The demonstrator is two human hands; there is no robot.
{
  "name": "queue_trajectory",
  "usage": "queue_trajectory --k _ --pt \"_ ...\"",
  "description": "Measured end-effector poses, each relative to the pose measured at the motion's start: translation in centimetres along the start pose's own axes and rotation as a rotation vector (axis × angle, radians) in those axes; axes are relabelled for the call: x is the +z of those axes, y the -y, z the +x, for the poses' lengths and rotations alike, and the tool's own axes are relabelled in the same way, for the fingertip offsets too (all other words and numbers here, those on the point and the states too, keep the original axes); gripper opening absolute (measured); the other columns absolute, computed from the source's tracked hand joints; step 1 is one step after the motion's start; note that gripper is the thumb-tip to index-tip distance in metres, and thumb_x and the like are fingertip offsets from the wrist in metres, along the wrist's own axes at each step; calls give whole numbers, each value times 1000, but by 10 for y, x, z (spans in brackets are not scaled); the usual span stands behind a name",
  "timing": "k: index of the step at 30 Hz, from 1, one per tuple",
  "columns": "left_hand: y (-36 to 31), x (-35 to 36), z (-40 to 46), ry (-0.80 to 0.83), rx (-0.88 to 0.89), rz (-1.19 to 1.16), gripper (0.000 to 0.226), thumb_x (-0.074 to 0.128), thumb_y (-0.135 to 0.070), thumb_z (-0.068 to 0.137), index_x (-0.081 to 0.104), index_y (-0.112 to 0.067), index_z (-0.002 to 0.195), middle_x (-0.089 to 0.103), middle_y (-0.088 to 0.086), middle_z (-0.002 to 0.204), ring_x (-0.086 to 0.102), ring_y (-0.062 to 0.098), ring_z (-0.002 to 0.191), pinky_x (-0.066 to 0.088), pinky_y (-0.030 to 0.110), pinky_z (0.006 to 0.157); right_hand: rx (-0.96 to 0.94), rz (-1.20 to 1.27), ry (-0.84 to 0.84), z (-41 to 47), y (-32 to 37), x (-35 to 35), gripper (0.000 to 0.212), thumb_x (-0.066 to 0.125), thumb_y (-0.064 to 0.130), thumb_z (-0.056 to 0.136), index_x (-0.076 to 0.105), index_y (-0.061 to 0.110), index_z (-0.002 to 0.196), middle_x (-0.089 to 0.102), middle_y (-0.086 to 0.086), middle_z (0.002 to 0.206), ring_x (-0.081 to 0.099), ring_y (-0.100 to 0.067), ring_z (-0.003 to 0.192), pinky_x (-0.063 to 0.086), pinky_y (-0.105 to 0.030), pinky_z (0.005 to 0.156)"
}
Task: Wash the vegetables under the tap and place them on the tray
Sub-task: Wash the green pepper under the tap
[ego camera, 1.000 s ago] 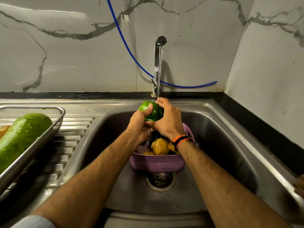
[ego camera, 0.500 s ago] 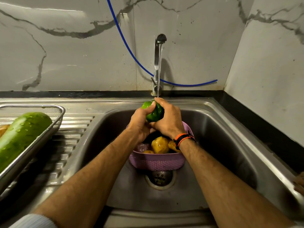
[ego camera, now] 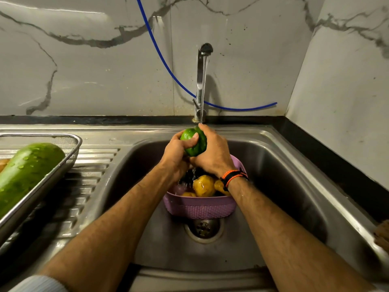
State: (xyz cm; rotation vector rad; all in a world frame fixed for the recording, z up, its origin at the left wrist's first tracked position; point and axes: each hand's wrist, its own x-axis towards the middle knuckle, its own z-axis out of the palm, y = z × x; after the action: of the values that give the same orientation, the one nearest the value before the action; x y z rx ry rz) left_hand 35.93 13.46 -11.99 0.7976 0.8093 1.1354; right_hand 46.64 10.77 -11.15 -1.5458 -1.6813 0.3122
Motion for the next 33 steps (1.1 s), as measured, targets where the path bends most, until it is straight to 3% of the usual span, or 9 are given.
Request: queue_trajectory --k 2,6,12,17,21,25,29,33 --pt "1 1 1 -20 3 -9 45 66 -13 91 54 -16 134 66 16 125 67 31 107 58 34 61 2 -12 17 1 -1 1 97 87 11 63 40 11 148 50 -10 145 47 -25 133 42 -36 110" --pt "3 3 3 -75 14 -31 45 69 -15 89 56 -18 132 67 16 123 67 32 106 58 36 62 -11 4 -80 -1 -1 -1 84 89 15 64 53 13 140 62 -8 131 58 -22 120 48 -32 103" --pt "4 -1 3 -23 1 -9 46 67 -13 90 54 -15 133 67 16 123 66 32 111 59 45 85 10 -3 31 1 -1 2 99 88 12 62 40 12 148 49 -9 145 46 -25 134 43 -38 110" --pt "4 2 4 -51 8 2 46 69 -14 89 55 -17 133 67 15 123 67 33 109 61 44 76 -7 4 -57 -3 -2 -3 80 89 13 63 55 12 136 64 -8 124 59 -22 114 50 -28 95" --pt "4 1 1 -9 -1 -7 44 66 -13 91 54 -15 133 66 16 124 66 32 111 60 41 75 4 16 25 0 -1 0 95 86 8 62 42 11 146 55 -8 137 52 -24 126 45 -32 104" --pt "2 3 2 -98 -3 -64 44 68 -16 90 56 -16 132 68 16 120 69 30 103 60 38 70 -19 37 -77 -3 -1 -2 81 90 16 65 55 16 137 65 -7 126 59 -20 115 44 -20 94" --pt "0 -1 -1 42 -15 6 46 64 -14 92 52 -15 136 65 18 128 66 31 111 60 38 70 17 12 11 0 -1 -2 101 88 12 59 39 13 148 54 -8 138 51 -23 126 38 -21 99" --pt "3 4 -2 24 -3 10 41 65 -9 91 54 -14 131 67 16 123 68 30 105 59 38 66 56 19 8 -1 -4 -7 107 89 12 56 38 13 150 55 -7 140 53 -20 125 40 -17 97"
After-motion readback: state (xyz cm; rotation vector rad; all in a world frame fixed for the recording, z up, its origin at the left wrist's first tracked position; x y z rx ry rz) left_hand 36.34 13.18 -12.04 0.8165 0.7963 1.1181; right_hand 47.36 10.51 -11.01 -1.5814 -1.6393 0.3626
